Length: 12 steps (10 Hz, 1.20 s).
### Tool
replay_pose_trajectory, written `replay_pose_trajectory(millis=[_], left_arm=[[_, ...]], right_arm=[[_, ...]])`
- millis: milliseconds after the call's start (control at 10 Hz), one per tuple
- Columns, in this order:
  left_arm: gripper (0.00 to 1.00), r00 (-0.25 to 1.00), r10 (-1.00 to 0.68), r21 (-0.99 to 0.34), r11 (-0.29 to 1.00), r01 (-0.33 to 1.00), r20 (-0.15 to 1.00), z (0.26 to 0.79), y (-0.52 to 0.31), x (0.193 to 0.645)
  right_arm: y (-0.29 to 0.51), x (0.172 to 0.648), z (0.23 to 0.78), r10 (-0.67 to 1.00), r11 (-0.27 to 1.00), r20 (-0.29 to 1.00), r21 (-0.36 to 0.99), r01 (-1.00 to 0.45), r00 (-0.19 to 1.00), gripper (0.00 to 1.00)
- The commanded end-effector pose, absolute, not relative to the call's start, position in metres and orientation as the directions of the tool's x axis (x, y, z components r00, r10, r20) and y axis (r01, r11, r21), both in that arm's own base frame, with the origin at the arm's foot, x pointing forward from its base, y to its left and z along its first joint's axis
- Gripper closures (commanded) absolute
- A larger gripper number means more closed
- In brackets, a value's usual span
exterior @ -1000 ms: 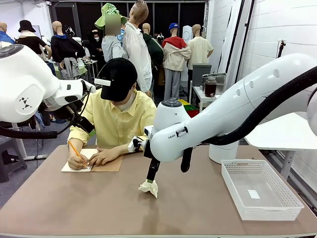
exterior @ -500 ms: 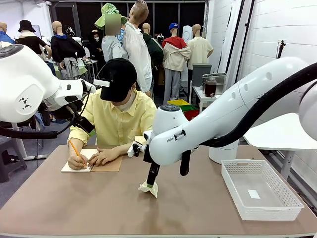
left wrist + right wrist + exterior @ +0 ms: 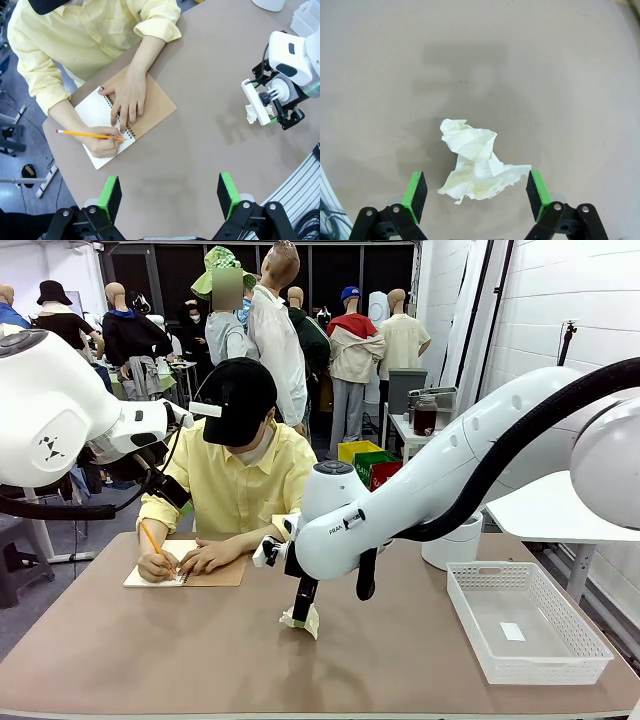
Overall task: Sort the paper based on its condition.
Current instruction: If a person hands you a paper, place it in the Organizing basket , and if it's crumpled, put it in the Trash can.
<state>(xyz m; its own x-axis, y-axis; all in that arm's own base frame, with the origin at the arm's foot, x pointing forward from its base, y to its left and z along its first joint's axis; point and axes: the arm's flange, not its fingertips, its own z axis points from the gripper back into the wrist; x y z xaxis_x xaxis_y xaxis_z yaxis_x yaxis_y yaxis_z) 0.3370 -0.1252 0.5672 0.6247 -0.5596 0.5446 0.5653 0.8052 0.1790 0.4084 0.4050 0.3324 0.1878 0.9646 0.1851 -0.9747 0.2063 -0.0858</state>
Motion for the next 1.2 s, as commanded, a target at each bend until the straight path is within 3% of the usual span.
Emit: replay_pose_trajectory(millis=[0, 1000, 1100], left_arm=[[0.0, 0.624, -0.559, 0.18, 0.806, 0.564, 0.546, 0.568, -0.124, 0.337], [0.0, 0.624, -0.559, 0.18, 0.806, 0.564, 0.546, 0.568, -0.124, 0.337], [0.0, 0.624, -0.559, 0.18, 0.806, 0.564, 0.546, 0.568, -0.124, 0.337]], right_arm=[[0.409, 0.414, 0.33, 0.968, 0.213, 0.155, -0.1, -0.972, 0.197, 0.0], [0.42, 0.431, 0.308, 0.966, 0.233, 0.127, -0.053, -0.971, 0.225, 0.0], [0.42, 0.432, 0.308, 0.965, 0.241, 0.118, -0.043, -0.97, 0.234, 0.19]])
